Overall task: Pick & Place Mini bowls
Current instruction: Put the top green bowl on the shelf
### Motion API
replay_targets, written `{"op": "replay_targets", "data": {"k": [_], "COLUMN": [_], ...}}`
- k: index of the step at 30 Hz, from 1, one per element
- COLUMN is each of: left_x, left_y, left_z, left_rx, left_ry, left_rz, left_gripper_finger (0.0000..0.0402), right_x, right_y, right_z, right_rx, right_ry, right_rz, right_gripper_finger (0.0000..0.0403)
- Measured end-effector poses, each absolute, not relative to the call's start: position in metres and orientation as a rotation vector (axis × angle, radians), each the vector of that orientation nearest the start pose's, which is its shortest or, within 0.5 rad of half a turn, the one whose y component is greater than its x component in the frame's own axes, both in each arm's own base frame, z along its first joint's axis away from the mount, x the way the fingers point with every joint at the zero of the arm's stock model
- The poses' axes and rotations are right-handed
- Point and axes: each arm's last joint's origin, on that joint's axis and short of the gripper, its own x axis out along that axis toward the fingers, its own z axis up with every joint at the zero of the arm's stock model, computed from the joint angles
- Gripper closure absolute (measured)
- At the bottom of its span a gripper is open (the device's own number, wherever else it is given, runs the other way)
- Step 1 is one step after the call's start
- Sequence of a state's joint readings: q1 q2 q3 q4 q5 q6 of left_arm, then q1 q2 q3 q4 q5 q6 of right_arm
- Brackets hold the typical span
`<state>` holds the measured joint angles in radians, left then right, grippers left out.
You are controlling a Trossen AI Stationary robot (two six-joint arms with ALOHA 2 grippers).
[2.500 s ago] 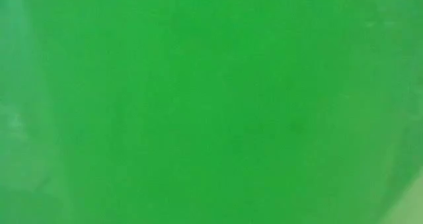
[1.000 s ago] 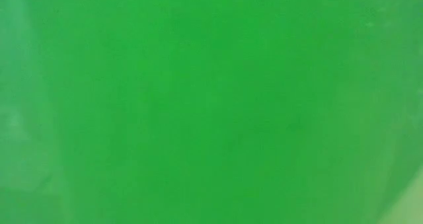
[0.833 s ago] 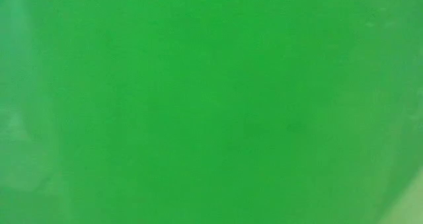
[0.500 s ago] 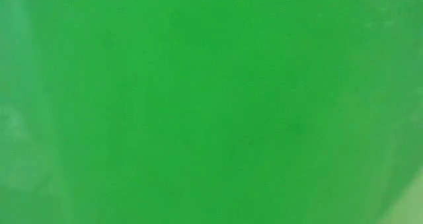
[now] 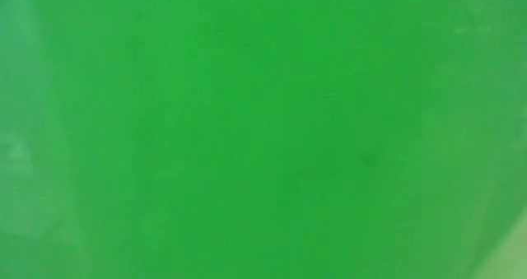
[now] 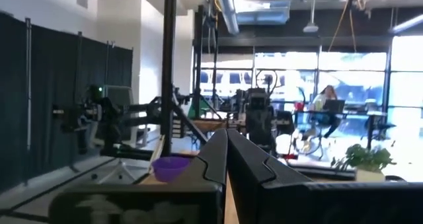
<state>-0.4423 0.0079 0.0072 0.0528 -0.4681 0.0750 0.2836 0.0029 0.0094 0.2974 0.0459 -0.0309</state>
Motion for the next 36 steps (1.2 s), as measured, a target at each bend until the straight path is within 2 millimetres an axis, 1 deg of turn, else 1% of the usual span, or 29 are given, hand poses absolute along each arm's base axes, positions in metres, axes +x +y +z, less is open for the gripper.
{"op": "replay_targets", "data": {"k": [3,19,30,36], "left_x": [0.0910,0.0910,0.0907,0.0906], "left_y": [-0.0286,-0.0286,-0.0282,-0.0282], "left_z": [0.1703,0.1704,0.1747,0.1761], "left_rx": [0.052,0.052,0.033,-0.049], "left_ry": [-0.046,-0.046,-0.088,-0.103], "left_rz": [0.028,0.028,0.038,0.034], "left_gripper_finger": [0.0402,0.0402,0.0402,0.0402], "right_x": [0.0896,0.0896,0.0896,0.0896], "right_y": [0.0246,0.0245,0.0245,0.0244], "right_z": [0.1946,0.1947,0.1947,0.1948], "right_rx": [0.001,0.016,0.105,0.070], "right_ry": [-0.305,-0.302,-0.293,-0.297], "right_rz": [0.226,0.224,0.235,0.230], "right_gripper_finger": [0.0394,0.0394,0.0394,0.0394]}}
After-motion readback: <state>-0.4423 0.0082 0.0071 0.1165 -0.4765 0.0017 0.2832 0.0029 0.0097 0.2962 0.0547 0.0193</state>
